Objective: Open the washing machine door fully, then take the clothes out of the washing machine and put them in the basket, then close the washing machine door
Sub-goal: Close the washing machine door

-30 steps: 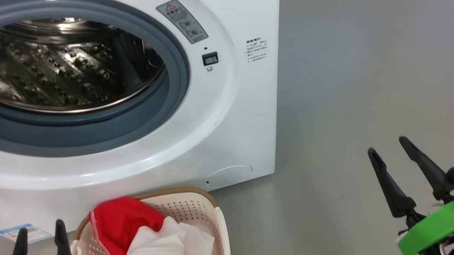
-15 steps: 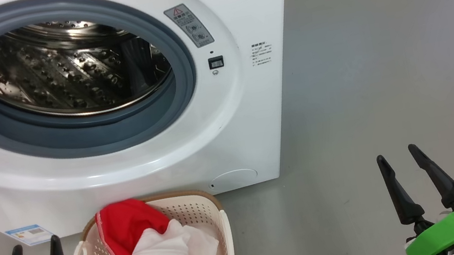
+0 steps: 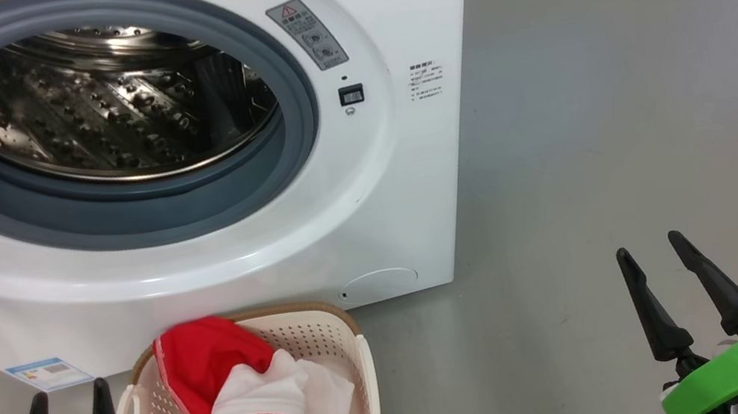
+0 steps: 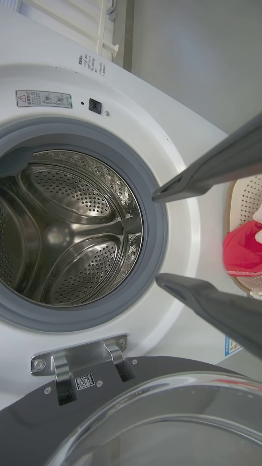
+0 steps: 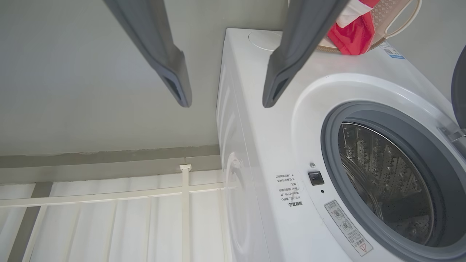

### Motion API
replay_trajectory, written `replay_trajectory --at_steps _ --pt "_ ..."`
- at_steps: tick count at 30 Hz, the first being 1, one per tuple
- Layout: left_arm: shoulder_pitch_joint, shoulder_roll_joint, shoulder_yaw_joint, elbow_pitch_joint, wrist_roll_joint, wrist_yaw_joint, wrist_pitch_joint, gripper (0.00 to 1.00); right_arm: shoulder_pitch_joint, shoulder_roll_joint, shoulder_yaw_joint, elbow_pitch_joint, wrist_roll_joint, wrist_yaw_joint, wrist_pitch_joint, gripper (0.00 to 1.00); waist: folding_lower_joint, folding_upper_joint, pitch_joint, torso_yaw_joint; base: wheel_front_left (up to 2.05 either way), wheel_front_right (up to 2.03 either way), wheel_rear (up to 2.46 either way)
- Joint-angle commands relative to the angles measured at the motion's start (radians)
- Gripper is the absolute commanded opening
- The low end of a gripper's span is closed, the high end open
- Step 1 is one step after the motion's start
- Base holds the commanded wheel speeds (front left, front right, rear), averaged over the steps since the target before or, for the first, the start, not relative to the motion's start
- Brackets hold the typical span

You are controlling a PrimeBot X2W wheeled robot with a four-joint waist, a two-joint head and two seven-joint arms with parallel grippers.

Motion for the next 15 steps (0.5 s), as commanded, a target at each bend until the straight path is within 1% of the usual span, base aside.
replay_trajectory --at_steps 1,15 --pt "-0.015 0.022 0.034 -0.025 0.005 -0.003 -0.012 1.00 -0.009 -0.002 0.025 -0.024 -0.002 0.002 -0.005 1.00 0.0000 -0.0001 -0.001 -0.001 -0.73 0.73 0.00" --pt "-0.012 0.020 0.015 -0.008 0.007 -0.003 -0.012 1.00 0.001 -0.003 0.024 -0.017 0.002 0.002 -0.005 1.00 0.0000 -0.0001 -0.016 0.002 -1.06 1.06 0.00"
